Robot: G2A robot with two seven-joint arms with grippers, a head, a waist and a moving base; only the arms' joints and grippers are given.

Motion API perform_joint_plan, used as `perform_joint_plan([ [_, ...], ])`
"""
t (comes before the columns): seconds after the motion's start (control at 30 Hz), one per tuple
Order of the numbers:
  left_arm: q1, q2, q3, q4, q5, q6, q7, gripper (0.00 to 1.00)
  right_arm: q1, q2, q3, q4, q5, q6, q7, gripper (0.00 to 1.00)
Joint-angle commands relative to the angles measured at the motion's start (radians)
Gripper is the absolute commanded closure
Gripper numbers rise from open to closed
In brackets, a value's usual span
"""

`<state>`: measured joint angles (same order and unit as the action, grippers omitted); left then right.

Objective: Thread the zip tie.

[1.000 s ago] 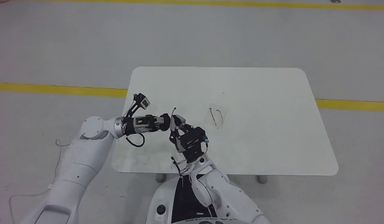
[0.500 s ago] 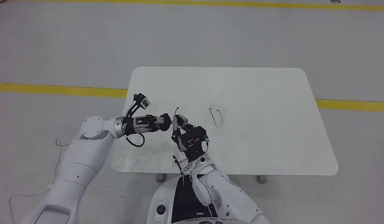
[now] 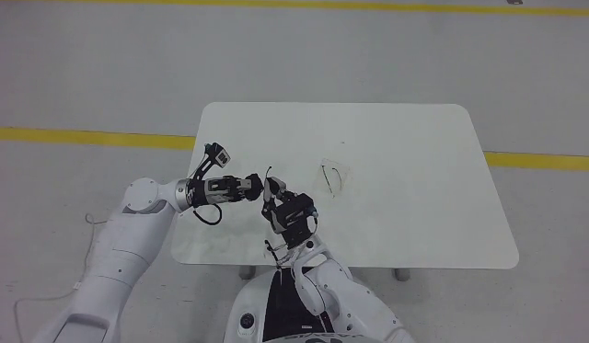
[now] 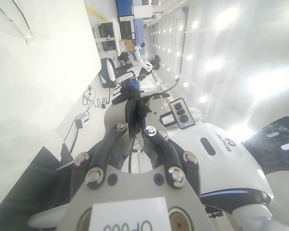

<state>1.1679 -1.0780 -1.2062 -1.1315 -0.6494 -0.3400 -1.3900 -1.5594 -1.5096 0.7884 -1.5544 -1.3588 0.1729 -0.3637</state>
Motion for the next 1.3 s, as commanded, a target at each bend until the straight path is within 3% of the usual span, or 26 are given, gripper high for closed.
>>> perform_joint_plan([
  [0.0,0.0,0.0,0.0,0.0,0.0,0.0,0.0,1.0,0.0,0.0,0.0,0.001,-0.002,0.0,0.001,1.0],
  [0.47,0.0,0.0,0.0,0.0,0.0,0.0,0.0,1.0,0.001,0.001,-0.001,0.006,-0.004,0.0,0.01,1.0],
  [0.5,0.0,0.0,0.0,0.0,0.0,0.0,0.0,1.0,0.001,0.001,-0.001,0.006,-0.005,0.0,0.01,0.58],
  [0.53,0.0,0.0,0.0,0.0,0.0,0.0,0.0,1.0,0.001,0.001,-0.001,0.006,-0.006,0.001,0.011,0.0],
  [1.27,0.0,0.0,0.0,0.0,0.0,0.0,0.0,1.0,-0.036,0.012,0.04,-0.041,-0.021,0.01,-0.018,0.0],
])
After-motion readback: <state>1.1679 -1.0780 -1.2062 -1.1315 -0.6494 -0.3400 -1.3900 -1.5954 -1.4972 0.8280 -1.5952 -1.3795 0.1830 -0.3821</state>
